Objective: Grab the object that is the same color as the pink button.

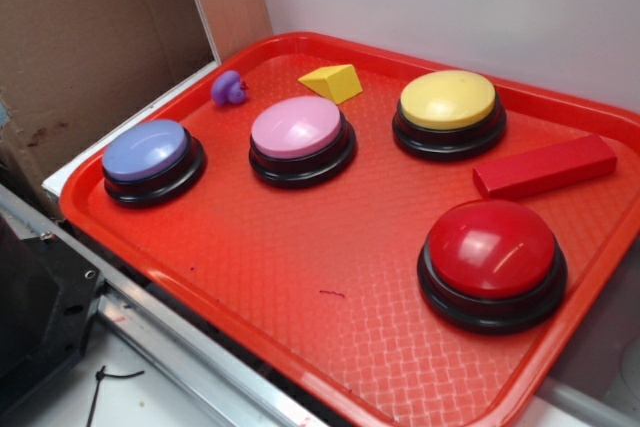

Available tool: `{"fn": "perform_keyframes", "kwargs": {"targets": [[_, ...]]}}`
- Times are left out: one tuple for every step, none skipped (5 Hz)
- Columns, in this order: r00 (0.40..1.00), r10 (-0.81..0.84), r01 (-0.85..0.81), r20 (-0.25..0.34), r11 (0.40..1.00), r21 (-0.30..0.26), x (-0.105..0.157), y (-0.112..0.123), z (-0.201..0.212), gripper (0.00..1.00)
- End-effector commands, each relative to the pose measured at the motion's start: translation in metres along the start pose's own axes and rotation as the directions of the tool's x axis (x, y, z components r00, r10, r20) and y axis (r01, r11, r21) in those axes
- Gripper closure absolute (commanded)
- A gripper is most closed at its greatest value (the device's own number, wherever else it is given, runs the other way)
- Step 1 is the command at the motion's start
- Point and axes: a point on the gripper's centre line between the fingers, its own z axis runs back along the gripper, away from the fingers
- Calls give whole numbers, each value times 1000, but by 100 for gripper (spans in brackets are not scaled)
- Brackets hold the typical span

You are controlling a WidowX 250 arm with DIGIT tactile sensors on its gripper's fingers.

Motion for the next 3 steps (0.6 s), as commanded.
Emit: {"fn": "perform_keyframes", "kwargs": {"targets": [[999,15,-16,51,1000,11,-13,-10,-5,100],[998,-33,32,51,999,32,-8,-12,-10,100],[997,-64,61,41,996,65,-3,-13,-11,100]]}}
